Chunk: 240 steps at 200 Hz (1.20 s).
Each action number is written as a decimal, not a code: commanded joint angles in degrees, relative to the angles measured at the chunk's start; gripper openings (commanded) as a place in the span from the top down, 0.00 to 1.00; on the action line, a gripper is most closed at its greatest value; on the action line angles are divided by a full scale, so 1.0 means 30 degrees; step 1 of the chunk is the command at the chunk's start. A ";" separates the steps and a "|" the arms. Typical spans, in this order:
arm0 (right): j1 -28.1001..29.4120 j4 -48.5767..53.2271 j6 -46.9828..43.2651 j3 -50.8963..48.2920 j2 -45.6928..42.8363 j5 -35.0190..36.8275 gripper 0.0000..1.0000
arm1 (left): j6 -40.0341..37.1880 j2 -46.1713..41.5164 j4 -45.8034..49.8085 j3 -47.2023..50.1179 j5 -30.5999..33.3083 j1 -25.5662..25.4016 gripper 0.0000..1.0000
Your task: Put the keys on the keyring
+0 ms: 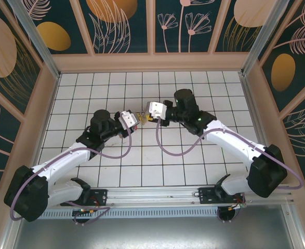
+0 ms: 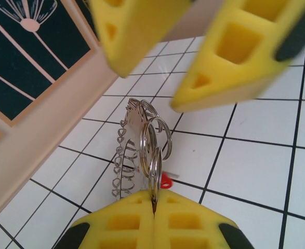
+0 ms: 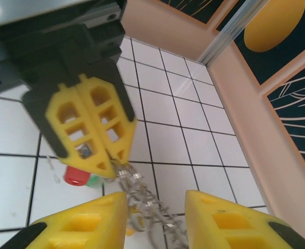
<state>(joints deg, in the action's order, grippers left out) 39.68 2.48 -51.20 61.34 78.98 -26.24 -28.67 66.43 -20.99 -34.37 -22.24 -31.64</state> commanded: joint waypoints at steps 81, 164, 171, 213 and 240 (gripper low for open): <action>-0.0267 1.0471 -0.4952 0.6404 0.3639 -0.2737 0.63 | -0.2500 -0.0641 0.0740 -0.0706 -0.0526 -0.0177 1.00; 0.0069 1.0735 -0.4379 0.6590 0.4293 -0.2285 0.63 | -0.2779 -0.0663 0.0846 -0.0585 -0.0951 -0.0206 1.00; 0.0145 1.0646 -0.4364 0.6586 0.4346 -0.2198 0.64 | -0.2779 -0.0671 0.0851 -0.0584 -0.0991 -0.0191 1.00; 0.0447 1.0268 -0.4480 0.6623 0.4550 -0.2101 0.82 | -0.2808 -0.0670 0.0946 -0.0541 -0.1024 -0.0190 1.00; 0.0480 1.0202 -0.4634 0.6423 0.4314 -0.2010 0.91 | -0.2806 -0.0669 0.1014 -0.0460 -0.0909 -0.0204 1.00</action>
<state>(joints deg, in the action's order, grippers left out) 40.62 32.84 -64.42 79.77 92.18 -31.53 -35.83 65.89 -15.20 -34.39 -24.18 -31.99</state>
